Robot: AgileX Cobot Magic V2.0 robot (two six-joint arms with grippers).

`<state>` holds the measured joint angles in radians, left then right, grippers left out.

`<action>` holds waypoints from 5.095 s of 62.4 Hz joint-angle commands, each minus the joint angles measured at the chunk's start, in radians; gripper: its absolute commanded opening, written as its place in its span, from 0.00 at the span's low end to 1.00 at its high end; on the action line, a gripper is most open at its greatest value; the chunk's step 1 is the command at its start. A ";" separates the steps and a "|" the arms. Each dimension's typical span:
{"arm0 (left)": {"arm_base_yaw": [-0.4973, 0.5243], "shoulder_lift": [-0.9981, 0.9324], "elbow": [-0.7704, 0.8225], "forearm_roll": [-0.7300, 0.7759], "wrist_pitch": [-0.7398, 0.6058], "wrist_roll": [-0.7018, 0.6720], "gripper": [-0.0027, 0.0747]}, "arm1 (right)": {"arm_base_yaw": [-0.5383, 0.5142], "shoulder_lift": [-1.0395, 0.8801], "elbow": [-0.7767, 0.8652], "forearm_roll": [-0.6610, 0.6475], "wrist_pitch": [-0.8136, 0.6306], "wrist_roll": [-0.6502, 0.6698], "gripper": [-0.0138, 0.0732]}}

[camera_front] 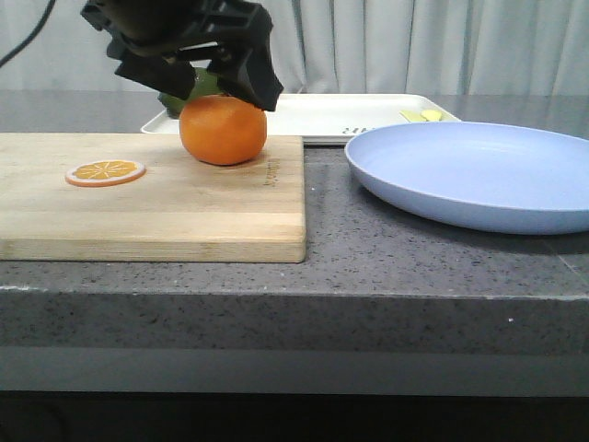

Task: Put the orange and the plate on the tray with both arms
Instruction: 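Lower the left gripper onto the orange and close around it, then lift the orange with the left gripper and carry it over the blue plate, then open the left gripper to release the orange onto the plate, then move the right gripper to the rim of the blue plate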

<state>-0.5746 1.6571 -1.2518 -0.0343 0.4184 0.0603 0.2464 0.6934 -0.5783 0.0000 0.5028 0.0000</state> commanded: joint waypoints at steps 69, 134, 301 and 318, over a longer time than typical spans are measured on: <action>-0.113 0.041 -0.224 -0.002 0.063 -0.001 0.57 | -0.053 0.002 -0.139 -0.100 0.129 0.000 0.91; -0.339 0.423 -0.658 0.004 0.077 -0.001 0.65 | -0.132 -0.238 -0.175 -0.062 0.294 0.000 0.91; 0.177 -1.007 0.487 -0.043 0.140 -0.017 0.83 | 0.062 0.420 -0.469 0.051 0.105 -0.166 0.91; 0.177 -1.007 0.487 -0.043 0.140 -0.017 0.83 | 0.062 0.504 -0.495 0.051 0.068 -0.166 0.91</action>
<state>-0.4015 0.6511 -0.7381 -0.0638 0.6310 0.0538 0.3062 1.2008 -1.0348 0.0496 0.6489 -0.1623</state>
